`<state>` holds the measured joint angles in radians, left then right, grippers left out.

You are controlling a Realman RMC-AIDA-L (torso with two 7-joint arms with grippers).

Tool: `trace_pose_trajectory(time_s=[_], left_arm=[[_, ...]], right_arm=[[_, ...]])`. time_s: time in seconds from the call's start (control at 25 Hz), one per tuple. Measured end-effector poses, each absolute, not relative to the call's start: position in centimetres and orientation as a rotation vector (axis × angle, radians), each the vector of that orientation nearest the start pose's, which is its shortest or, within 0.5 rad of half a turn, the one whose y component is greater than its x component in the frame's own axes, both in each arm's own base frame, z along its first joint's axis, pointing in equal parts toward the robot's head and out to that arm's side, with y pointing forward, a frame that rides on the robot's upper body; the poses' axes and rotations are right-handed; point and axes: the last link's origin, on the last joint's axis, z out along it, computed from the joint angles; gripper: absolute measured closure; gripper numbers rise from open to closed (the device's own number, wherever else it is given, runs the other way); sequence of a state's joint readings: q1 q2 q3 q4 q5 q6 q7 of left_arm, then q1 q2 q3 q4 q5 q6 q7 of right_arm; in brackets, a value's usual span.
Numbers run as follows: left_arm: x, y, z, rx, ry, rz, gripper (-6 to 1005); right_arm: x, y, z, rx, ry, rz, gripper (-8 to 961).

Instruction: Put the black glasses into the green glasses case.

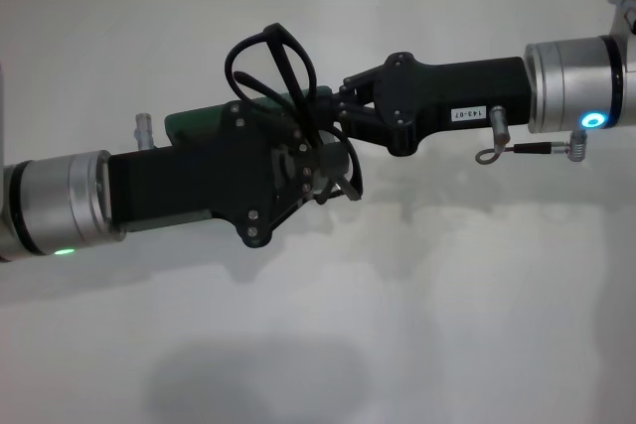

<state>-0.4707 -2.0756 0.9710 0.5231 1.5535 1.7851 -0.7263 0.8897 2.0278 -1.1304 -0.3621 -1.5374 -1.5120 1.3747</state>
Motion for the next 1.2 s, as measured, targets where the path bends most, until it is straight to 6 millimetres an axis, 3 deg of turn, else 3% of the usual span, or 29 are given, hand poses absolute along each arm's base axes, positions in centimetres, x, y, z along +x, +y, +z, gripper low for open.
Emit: trace_pose_trajectory(time_s=[0.88,1.2], left_arm=[[-22.4,29.0,-0.9,-2.616,0.234,-1.143,964],[-22.9,28.7,-0.6,-2.642,0.176,-1.147,963]], right_arm=[[12.6,36.8,-4.7,-3.04,0.343,0.987,901],[12.7,38.0,-3.9,-2.98,0.286,0.93,904]])
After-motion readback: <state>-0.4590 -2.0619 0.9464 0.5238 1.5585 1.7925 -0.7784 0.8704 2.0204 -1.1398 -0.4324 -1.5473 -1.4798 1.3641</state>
